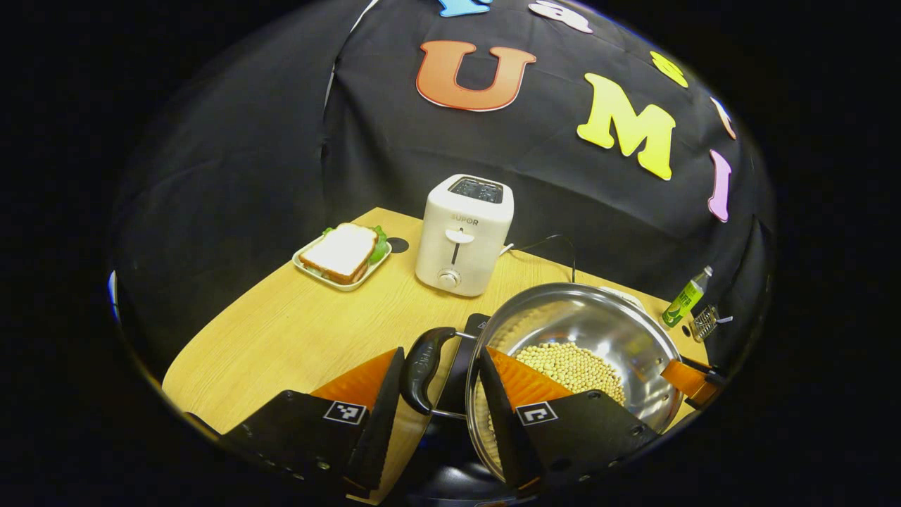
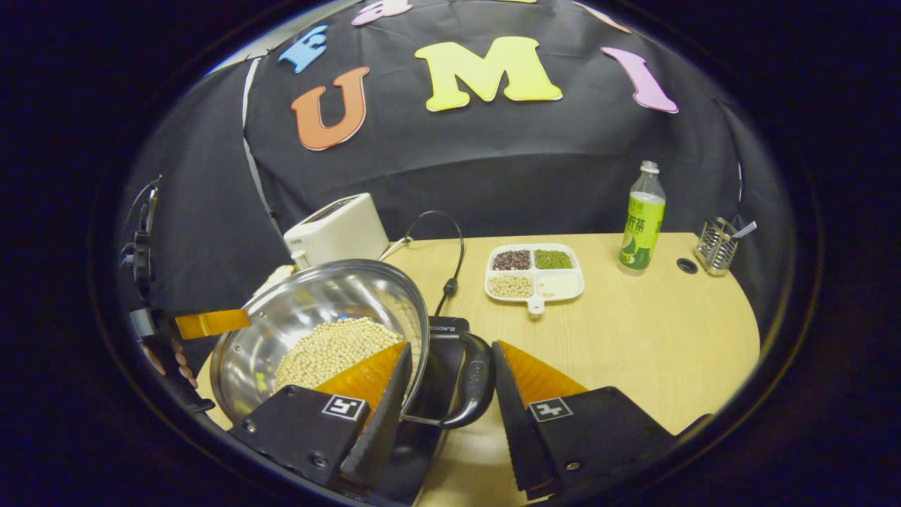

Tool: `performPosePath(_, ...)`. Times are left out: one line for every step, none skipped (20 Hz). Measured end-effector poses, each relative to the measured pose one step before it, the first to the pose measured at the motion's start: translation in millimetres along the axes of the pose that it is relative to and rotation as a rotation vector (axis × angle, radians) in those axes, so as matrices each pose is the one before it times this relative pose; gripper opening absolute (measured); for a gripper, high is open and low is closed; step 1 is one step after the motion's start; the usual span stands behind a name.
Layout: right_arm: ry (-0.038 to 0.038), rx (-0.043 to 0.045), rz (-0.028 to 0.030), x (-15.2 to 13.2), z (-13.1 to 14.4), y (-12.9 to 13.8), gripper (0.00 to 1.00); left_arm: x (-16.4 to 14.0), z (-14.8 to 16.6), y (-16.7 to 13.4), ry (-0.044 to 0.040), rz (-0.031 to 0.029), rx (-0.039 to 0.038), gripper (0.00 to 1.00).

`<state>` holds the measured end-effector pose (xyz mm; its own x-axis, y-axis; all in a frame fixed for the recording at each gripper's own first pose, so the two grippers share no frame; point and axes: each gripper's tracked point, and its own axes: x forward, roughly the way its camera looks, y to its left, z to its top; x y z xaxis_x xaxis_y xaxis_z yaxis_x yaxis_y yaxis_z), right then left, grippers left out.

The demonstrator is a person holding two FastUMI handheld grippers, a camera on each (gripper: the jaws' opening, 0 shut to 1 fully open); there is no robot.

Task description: First push the handle of the pot to place it horizontally, then grasp the pot with both hands and set it on the induction cooktop.

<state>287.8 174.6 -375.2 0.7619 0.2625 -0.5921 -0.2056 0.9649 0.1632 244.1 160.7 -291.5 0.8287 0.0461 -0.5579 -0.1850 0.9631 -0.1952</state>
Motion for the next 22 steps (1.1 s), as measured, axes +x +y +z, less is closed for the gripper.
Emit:
performPosePath(-0.00664, 0.01421, 0.01129, -2.47, 0.3, 0.03, 0.74, -1.36, -0.92, 1.27, -0.00254, 0.00139, 0.00047, 0.63)
performPosePath(-0.00364, 0.00873, 0.00198, -3.73, -0.32, -1.78, 0.72, -1.48, -0.76, 0.14, -0.00969, 0.00419, 0.00635, 0.63)
performPosePath(-0.00719, 0.00357, -0.00459, -4.57, 1.47, -1.59, 0.73, -2.72, -0.18, 1.74, -0.00518, 0.00335, -0.00138, 0.64)
performPosePath(-0.00911, -0.00112, -0.00382, -3.8, 2.42, -0.32, 0.76, -1.31, 0.54, 2.34, -0.00772, 0.01184, -0.00223, 0.65)
performPosePath(-0.02032, -0.00397, 0.00236, -4.98, 4.87, 1.38, 0.77, -3.46, 2.7, 1.88, -0.00855, 0.00024, -0.0027, 0.67)
performPosePath(-0.01529, -0.0113, 0.00233, -4.85, 3.95, 0.94, 0.77, -1.99, 3.64, 0.99, -0.00971, -0.00371, -0.00514, 0.77)
performPosePath(-0.01133, -0.01087, -0.00397, -3.52, 3.84, -0.59, 0.82, -3.24, 5.15, 0.13, -0.01803, -0.0059, -0.01716, 0.8)
performPosePath(0.00239, -0.01181, -0.00073, -3.31, -0.8, 0.05, 0.91, -1.78, 4.91, -2.35, -0.00602, -0.00528, -0.0163, 0.72)
performPosePath(0.00272, 0.00067, 0.00492, -2.84, -1.33, 0.65, 0.93, -1.83, 1.21, 3.72, -0.00476, 0.00403, 0.00337, 0.88)
performPosePath(0.00262, 0.00691, 0.01394, -2.61, -2.41, 2.81, 0.95, -1.9, -0.34, 0.71, -0.00055, -0.00206, 0.01154, 0.92)
performPosePath(0.00524, 0.00686, 0.00447, -4.91, -3.86, 0.15, 0.95, -3.04, -0.19, 2.5, 0.00212, 0.00429, 0.01481, 0.93)
performPosePath(-0.00192, 0.00078, -0.00867, -6.78, -3.25, -3.49, 0.95, -3.58, -0.05, 1.37, -0.00059, 0.00694, 0.01045, 0.95)
performPosePath(-0.00828, 0.0, -0.01896, -7.35, -1.81, -5.39, 0.95, -2.64, -0.5, 2.44, -0.00566, 0.01627, 0.00566, 0.95)
performPosePath(-0.00951, 0.00253, -0.01179, -7.99, -1.32, -2.5, 0.95, -3.02, -1.87, -0.17, -0.00263, 0.00294, 0.00231, 0.96)
performPosePath(-0.01243, 0.00283, 0.00615, -7.99, -0.52, 0.89, 0.95, -5.73, -1.31, -2.67, -0.00756, -0.00707, 0.00613, 0.96)
performPosePath(-0.00881, 0.00232, -0.00042, -7.93, -0.37, -0.09, 0.95, -4.08, -2.74, -2.98, 0.00084, -0.00827, 0.01404, 0.96)
performPosePath(-0.00845, -0.00139, -0.00163, -8.9, -0.39, -1.7, 0.94, -6.17, -3.09, -0.71, -0.0018, 0.00178, 0.01886, 0.96)
performPosePath(-0.01212, -0.00347, 0.00285, -9.95, 0.05, 0.27, 0.94, -6.72, 0.43, 1.49, -0.01587, 0.00673, 0.01643, 0.96)
performPosePath(-0.01487, -0.00159, -0.00733, -9.42, 0.55, -2.16, 0.94, -4.24, -1.09, 0.43, -0.01403, 0.00564, 0.00751, 0.96)
performPosePath(-0.01838, 0.00111, -0.00394, -12.06, 0.32, -1.21, 0.95, -6.63, -0.53, -4.4, -0.00617, -0.01018, 0.004, 0.96)
performPosePath(-0.0226, 0.00266, 0.00117, -10.91, 1.89, 0.28, 0.94, -9.68, -0.62, -3.57, -0.00156, -0.00832, 0.00843, 0.96)
performPosePath(-0.02337, 0.00013, -0.00006, -11.82, 2.02, -0.74, 0.94, -10.66, 1.49, -0.66, -0.01075, 0.00373, 0.00554, 0.96)
